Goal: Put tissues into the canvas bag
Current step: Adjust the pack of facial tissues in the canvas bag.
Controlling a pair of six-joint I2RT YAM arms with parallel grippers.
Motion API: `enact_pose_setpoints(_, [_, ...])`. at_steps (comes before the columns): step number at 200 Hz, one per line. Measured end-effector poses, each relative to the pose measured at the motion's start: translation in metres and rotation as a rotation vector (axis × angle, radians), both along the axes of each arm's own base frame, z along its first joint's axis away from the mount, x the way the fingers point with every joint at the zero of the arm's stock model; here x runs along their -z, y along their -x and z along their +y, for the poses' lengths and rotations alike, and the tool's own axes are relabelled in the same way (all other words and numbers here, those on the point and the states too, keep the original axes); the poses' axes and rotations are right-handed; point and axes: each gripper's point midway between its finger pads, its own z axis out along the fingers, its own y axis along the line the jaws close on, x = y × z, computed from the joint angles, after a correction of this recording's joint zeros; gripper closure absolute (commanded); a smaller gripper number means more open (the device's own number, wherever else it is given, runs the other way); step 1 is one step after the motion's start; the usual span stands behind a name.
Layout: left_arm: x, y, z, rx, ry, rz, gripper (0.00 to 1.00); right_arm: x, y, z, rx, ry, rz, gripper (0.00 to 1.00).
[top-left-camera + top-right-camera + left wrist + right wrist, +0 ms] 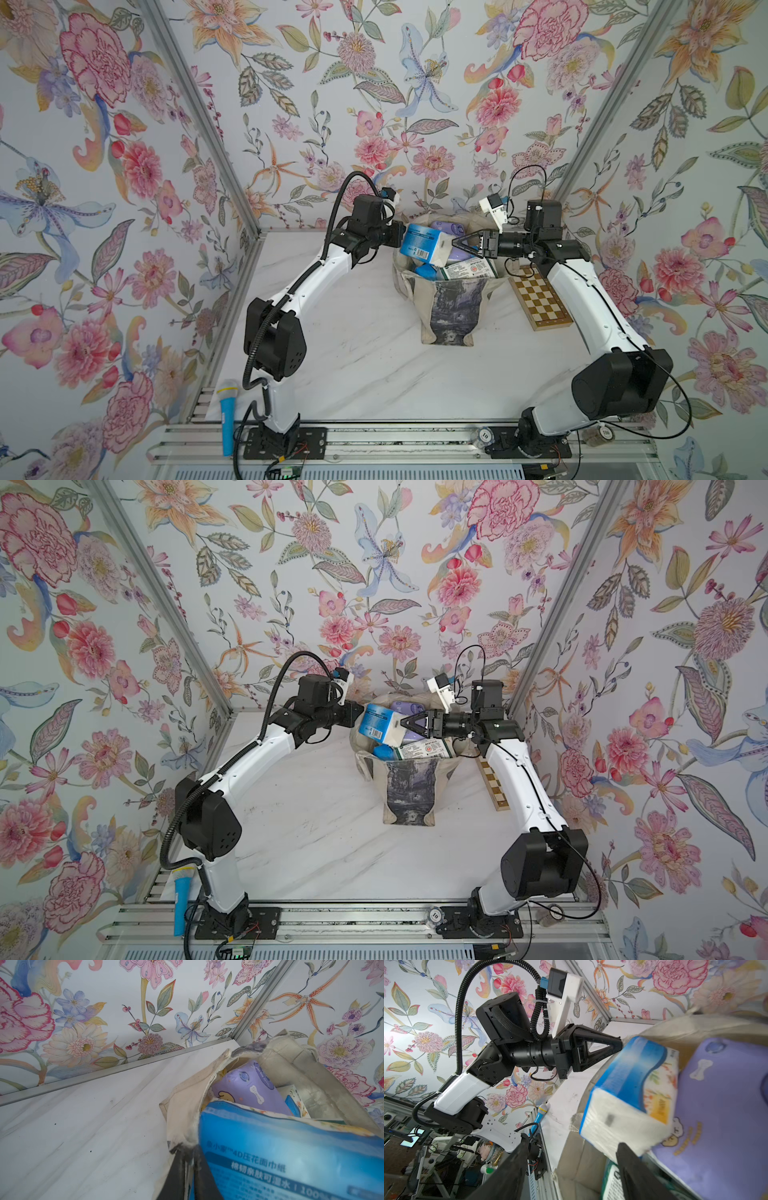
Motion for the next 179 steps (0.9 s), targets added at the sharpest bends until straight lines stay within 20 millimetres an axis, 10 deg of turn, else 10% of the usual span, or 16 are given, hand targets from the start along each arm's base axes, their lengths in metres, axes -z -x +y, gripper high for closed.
enact_pose_setpoints(52, [0.003,-0.001,-0.002,0.006,0.002,0.004,0.87,-0.03,-0.034,-0.002,0.133,0.052,-0.114,0.41])
enact_pose_setpoints(122, [0.007,-0.006,-0.009,0.025,0.018,0.003,0.87,0.019,-0.076,0.037,0.146,0.14,-0.049,0.53])
enact_pose_setpoints(179, [0.006,-0.012,-0.013,0.038,0.029,0.0,0.87,0.031,-0.054,0.055,0.073,0.217,-0.043,0.62])
